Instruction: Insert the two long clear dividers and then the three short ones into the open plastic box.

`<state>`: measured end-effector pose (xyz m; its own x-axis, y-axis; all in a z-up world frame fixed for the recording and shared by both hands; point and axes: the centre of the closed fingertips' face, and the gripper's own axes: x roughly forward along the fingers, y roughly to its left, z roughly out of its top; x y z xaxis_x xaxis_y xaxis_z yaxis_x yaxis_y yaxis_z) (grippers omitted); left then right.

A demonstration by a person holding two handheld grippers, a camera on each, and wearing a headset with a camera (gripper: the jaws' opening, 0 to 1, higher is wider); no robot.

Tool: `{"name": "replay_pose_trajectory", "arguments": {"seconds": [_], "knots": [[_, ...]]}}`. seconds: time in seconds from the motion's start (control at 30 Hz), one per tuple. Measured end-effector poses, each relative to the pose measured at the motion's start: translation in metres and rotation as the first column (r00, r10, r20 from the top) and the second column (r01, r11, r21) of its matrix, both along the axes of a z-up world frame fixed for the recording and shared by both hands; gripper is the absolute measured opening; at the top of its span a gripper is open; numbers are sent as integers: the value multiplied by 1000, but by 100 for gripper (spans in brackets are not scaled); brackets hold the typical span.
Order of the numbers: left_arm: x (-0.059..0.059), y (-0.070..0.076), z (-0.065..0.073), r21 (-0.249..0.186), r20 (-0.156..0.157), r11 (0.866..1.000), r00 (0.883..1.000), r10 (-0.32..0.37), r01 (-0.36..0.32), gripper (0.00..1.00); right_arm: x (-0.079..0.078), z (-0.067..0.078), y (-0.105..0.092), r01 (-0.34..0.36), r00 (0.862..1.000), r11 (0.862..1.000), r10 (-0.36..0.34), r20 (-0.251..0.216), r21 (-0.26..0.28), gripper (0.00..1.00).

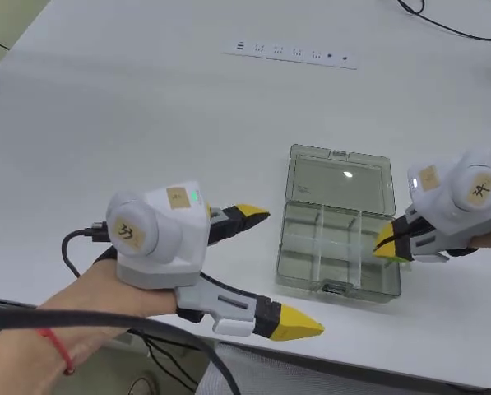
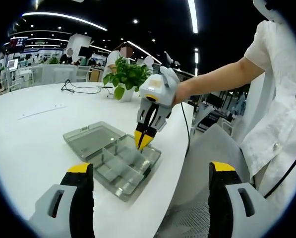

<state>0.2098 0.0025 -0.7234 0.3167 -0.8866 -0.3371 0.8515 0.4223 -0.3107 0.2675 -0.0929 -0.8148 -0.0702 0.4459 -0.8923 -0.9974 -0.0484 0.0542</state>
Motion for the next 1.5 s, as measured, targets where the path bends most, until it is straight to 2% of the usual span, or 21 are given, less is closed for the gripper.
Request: {"name": "replay_pose_trajectory", "arguments": {"seconds": [0.2,0.47,0.53,0.67,0.77,0.93,1.07,1.13,1.23,1.33,1.5], "knots": [[1,2,-1,2,-2,1000,1000,3,-3,99,0,-1,0,-7,1000,1000,7,8,-12,2],[2,3,-1,6,-3,1000,1000,2,-2,99,-6,3,5,25,1000,1000,-25,1,-12,3],[2,4,-1,8,-2,1000,1000,3,-3,99,-5,4,5,44,999,999,-44,-10,4,6],[2,7,0,8,-1,1000,1000,9,-9,99,-2,13,4,76,997,996,-77,5,43,11],[2,9,-1,13,1,1000,1000,11,-11,99,-3,24,3,113,993,990,-114,6,82,14],[3,13,0,18,3,1000,1000,17,-17,100,-8,49,-9,189,981,972,-194,21,137,22],[4,16,-1,25,2,1000,1000,18,-18,100,-13,62,-24,250,966,953,-258,28,170,27],[4,17,-2,30,2,999,1000,16,-16,100,-16,65,-32,268,960,948,-277,33,174,29],[6,19,-2,29,0,999,1000,19,-19,100,-22,68,-43,320,944,928,-328,13,191,33],[6,21,-3,41,0,999,1000,15,-15,100,-28,68,-56,354,931,913,-365,15,201,36],[6,24,-5,56,-3,998,1000,6,-6,100,-34,67,-68,422,901,874,-434,-4,242,43]]}}
